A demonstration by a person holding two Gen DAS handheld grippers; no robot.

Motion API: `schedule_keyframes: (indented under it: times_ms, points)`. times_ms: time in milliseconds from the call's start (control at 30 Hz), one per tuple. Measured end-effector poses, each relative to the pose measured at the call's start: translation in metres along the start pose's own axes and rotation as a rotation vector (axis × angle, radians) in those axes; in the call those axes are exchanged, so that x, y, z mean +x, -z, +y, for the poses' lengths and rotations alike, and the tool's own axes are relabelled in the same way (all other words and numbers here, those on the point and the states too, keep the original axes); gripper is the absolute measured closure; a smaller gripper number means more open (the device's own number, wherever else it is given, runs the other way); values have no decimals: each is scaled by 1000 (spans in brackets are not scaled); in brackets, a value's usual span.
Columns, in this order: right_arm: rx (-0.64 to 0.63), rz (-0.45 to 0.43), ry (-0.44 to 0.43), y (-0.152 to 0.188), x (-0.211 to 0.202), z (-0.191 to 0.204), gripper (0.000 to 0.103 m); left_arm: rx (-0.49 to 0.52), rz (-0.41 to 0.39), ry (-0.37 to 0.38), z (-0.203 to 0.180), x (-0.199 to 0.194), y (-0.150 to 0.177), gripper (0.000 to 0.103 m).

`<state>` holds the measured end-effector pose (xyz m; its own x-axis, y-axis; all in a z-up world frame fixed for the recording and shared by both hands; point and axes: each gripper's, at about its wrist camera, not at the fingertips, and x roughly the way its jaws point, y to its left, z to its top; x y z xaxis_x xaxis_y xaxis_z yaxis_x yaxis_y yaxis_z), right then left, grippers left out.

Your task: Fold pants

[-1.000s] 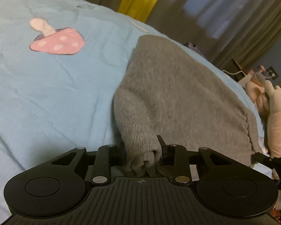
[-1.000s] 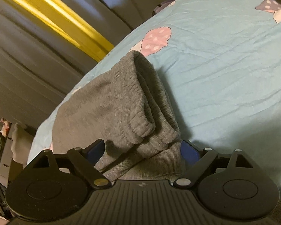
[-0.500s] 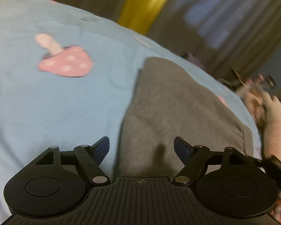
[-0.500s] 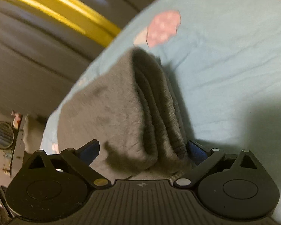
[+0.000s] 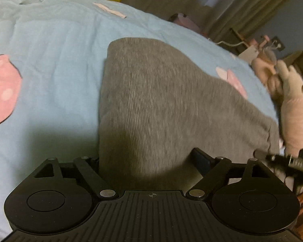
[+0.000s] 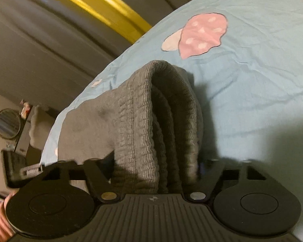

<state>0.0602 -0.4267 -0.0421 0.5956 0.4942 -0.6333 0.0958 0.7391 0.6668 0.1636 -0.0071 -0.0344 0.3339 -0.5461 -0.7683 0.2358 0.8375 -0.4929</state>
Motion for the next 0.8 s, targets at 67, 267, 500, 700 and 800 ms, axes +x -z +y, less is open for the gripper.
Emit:
schedule_keyframes:
  times_ms: [67,267,500,700,800]
  points:
    - [6,12,-28,-1,0,-4,36,21,-18,4,-3,-1,3,33]
    - [58,5,-27,-5,14,-1,24,1,-35,-4,-3,0,6,54]
    - [-24,-68,45,-3,-8,34,48,55,-109,-31,-34,-26,3,75]
    - [-54,-173,-53,-36,-29,68,51,35,-200,25,-45,-45,-27,77]
    - [-91,-227,-38,-56,-29,80,51,42,-248,26,-51,-47,-49,75]
